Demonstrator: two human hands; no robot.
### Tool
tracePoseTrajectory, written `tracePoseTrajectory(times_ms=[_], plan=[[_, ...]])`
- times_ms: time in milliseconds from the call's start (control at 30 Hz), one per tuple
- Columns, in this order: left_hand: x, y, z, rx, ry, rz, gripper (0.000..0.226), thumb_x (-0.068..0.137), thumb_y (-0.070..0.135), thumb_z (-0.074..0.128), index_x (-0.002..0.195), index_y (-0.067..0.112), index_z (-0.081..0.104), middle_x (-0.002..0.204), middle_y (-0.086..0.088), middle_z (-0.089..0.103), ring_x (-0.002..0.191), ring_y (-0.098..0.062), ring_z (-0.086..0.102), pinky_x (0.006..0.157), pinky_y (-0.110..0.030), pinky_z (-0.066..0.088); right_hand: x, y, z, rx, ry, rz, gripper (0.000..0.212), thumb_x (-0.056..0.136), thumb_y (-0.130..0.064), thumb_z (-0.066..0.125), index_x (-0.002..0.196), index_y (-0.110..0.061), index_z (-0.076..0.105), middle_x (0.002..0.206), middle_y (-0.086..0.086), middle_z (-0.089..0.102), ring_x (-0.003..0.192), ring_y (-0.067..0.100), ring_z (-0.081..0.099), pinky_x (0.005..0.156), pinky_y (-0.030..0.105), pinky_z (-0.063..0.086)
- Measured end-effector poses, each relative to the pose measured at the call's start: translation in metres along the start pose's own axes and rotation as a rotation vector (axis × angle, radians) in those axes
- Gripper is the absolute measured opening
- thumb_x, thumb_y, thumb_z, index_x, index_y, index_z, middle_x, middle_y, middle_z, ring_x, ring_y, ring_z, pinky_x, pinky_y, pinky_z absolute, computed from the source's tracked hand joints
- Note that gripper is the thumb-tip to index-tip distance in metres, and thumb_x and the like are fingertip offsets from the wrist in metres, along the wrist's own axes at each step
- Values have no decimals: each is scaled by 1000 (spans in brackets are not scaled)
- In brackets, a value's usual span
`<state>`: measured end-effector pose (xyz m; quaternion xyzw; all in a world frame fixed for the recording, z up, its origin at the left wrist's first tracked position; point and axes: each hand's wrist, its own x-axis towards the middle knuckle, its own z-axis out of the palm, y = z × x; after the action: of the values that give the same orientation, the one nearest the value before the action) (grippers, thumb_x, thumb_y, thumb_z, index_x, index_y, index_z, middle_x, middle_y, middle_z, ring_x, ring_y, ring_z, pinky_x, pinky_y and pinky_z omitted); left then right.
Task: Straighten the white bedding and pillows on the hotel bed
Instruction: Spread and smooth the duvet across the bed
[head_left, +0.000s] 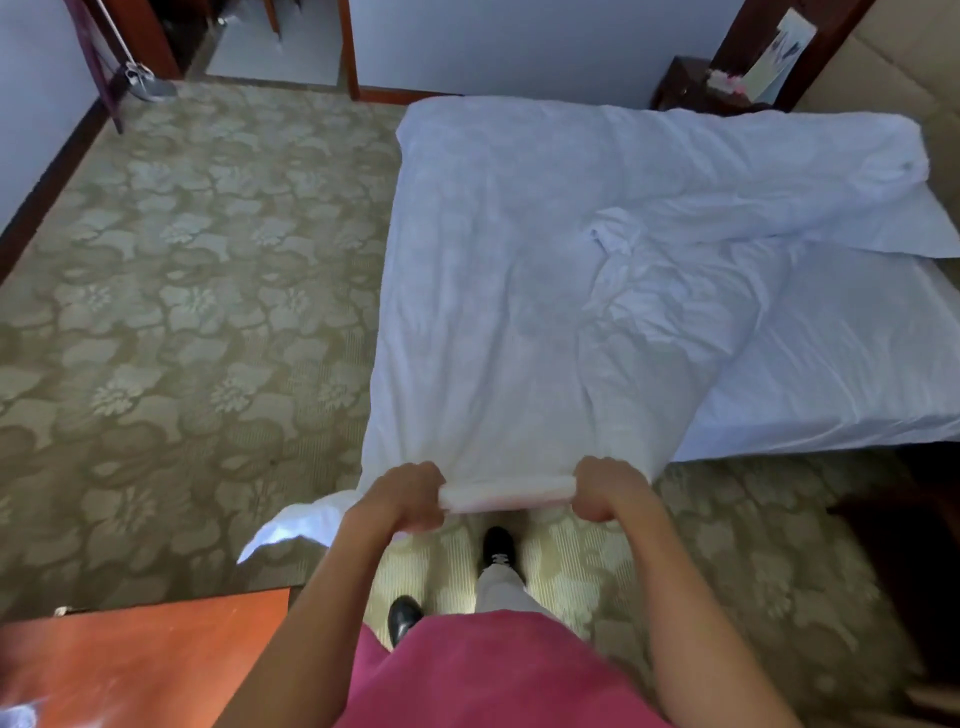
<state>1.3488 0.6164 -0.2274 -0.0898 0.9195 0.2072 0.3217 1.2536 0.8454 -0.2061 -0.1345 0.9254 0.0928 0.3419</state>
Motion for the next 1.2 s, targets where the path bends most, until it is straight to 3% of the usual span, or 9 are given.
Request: tracePoseTrajectory(times_ms=[167,233,333,467,600,667,767,900,1200], plan=[[-6,-2,-51,63,234,-37,27,81,10,56,104,21,65,88,-4,66,92,-28,66,69,-33,43,10,-11,-25,76,131,-42,30,86,-22,60,115,-15,60,106,5,67,95,25,65,71,30,45],[-4,-7,-51,48,101,-35,23,78,12,59,96,26,64,83,-1,63,92,-27,66,68,-31,42,15,-13,-17,33,95,-43,35,84,-19,62,120,-14,60,112,6,66,101,26,65,78,31,49],[7,-14,-20,-8,-206,-48,23,77,28,72,98,31,62,98,5,62,95,-19,61,76,-31,48,25,-9,-10,7,-28,-61,44,81,-20,71,122,-13,57,120,7,62,109,26,62,93,34,49],[23,-3,16,-170,-328,-24,11,87,25,61,93,33,64,102,12,63,92,-7,65,92,-31,52,45,9,-13,232,-104,-98,14,78,-15,73,88,-20,65,102,3,69,95,22,67,87,34,55],[55,21,5,-192,-218,-12,19,91,21,52,81,36,58,95,9,62,86,-12,66,89,-34,53,61,36,-15,321,-84,-124,8,84,-20,63,86,-19,56,93,1,59,90,22,63,80,32,53],[75,44,-7,-157,-116,-10,17,94,19,48,87,30,60,101,8,57,94,-16,60,85,-31,50,70,62,-14,379,-43,-95,9,87,-23,59,90,-17,53,91,1,55,86,23,60,75,30,51],[98,75,-21,-174,-39,30,15,96,18,47,95,23,60,101,5,57,89,-16,60,76,-26,45,82,95,-16,437,49,-44,11,87,-16,53,78,-17,47,86,4,53,81,25,55,73,30,46],[130,134,-29,-209,-12,60,15,95,19,47,90,26,59,91,3,62,85,-18,65,82,-31,54,100,151,-24,512,122,25,33,86,-8,48,62,-24,34,75,2,48,77,24,49,74,33,47],[197,256,-33,-158,-53,172,19,94,16,48,83,27,58,89,-1,65,84,-21,66,86,-39,56,119,271,-44,614,214,129,37,87,-13,53,62,-24,30,67,-1,37,74,23,43,69,30,39]])
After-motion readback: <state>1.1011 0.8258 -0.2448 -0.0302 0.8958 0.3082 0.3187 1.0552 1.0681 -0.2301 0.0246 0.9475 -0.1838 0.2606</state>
